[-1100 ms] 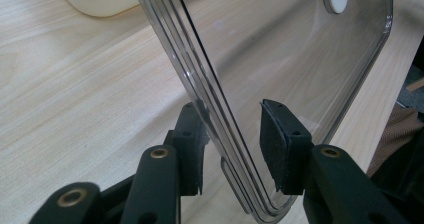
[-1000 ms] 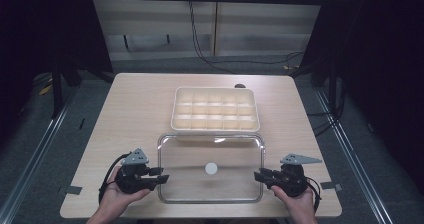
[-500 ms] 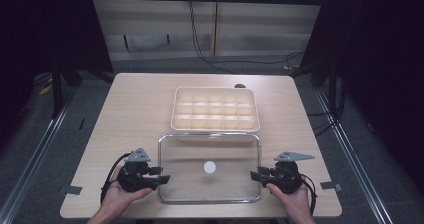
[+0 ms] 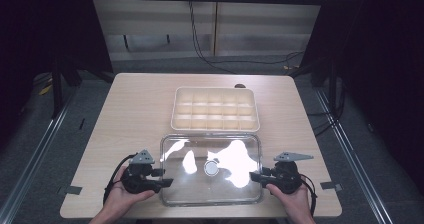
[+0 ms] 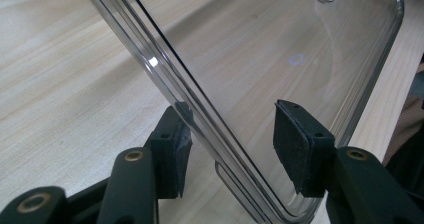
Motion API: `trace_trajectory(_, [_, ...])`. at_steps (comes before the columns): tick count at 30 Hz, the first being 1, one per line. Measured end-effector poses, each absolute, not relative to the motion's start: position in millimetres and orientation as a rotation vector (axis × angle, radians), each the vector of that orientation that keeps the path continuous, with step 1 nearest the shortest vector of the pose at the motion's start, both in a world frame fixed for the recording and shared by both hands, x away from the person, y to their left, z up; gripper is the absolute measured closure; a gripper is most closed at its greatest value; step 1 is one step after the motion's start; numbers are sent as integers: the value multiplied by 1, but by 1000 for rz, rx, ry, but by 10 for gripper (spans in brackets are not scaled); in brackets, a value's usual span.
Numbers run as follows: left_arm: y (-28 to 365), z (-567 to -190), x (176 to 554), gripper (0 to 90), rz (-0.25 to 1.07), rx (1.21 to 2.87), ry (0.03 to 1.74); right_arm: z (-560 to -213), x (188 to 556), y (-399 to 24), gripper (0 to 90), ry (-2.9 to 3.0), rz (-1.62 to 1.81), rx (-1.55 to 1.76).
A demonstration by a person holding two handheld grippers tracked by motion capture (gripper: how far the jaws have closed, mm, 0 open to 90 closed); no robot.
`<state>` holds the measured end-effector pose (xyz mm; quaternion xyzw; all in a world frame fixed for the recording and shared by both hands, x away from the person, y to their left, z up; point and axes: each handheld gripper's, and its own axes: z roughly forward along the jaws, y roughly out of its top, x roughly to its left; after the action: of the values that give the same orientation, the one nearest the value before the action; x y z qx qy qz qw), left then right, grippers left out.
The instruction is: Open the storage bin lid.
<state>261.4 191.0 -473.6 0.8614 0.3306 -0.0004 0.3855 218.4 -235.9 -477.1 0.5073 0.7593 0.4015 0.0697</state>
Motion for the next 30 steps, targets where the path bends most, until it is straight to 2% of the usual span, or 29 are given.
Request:
trace_trajectory(11, [190,-484,272,492,4,2250,901,-487,223,-230,458,2309,1064,1541])
trace_trajectory(13, [190,-486,274,488,-38,2238,916,-490,224,-230,461,2303,1047,1604])
trace_trajectory(21, [190,-488,275,486,-46,2230,924,-492,226,-232,451,2284,1059,1618])
trace_trajectory(25, [188,-489,274,491,25,2248,929,-491,227,-234,422,2266,1089,1583])
trace_trajectory(27, [190,-489,276,447,-34,2210,931,-489,227,-238,409,2235,1138,1582])
trace_trajectory(30, [194,-486,277,414,-10,2189,945,-486,225,-242,386,2210,1192,1575])
